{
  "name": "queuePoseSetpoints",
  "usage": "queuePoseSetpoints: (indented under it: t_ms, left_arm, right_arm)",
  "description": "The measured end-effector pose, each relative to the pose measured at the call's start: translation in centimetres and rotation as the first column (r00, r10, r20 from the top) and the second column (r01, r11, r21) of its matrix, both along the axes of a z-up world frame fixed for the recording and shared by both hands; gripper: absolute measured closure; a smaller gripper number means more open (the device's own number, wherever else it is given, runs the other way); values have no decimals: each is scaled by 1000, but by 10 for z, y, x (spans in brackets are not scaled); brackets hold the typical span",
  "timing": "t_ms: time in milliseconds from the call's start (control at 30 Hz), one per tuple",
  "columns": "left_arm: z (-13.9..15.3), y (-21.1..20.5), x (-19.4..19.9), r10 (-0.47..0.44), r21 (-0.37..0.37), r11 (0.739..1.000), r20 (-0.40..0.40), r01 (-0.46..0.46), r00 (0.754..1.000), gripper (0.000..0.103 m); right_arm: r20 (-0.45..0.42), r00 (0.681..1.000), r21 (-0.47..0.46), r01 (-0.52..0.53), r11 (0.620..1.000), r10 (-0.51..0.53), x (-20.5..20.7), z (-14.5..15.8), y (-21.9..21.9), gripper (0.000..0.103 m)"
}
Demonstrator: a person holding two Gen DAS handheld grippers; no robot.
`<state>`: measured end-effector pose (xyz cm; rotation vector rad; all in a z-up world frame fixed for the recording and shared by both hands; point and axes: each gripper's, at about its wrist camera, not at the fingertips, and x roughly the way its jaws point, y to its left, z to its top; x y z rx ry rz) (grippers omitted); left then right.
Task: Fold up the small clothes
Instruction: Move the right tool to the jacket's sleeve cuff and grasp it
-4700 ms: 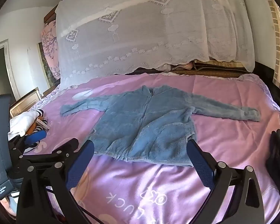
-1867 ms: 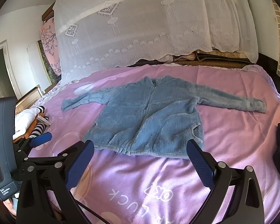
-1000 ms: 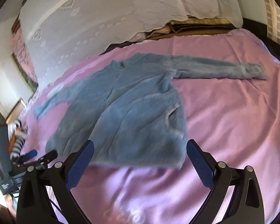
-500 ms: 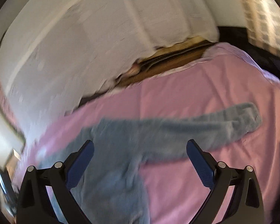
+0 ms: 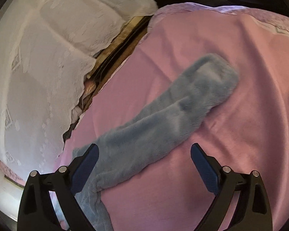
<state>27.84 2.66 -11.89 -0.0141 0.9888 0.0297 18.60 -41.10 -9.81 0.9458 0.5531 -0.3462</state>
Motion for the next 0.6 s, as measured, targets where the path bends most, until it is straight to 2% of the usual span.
queuePoseSetpoints:
  t_ms: [100,200,367,600]
  left_arm:
    - [-3,7,-1,7,-46,999,2,-7,1000,4]
    - [-5,11,-4,11,-83,997,11,-10,1000,4]
    - [-6,9,-11,10,-72,997,20,-8,1000,4]
    - [-5,11,-12,-14,-95,995,25,16,1000,4]
  right_arm:
    - [-26,999,-8,36,999,-37,-4,-2,-7,11]
    - [-22,997,15,80,997,-79,-12,-5,-17,20]
    - [6,990,76,141,987,-142,-24,-18,-42,44]
    - [37,982,75,183,980,-186,-9,-27,-66,48]
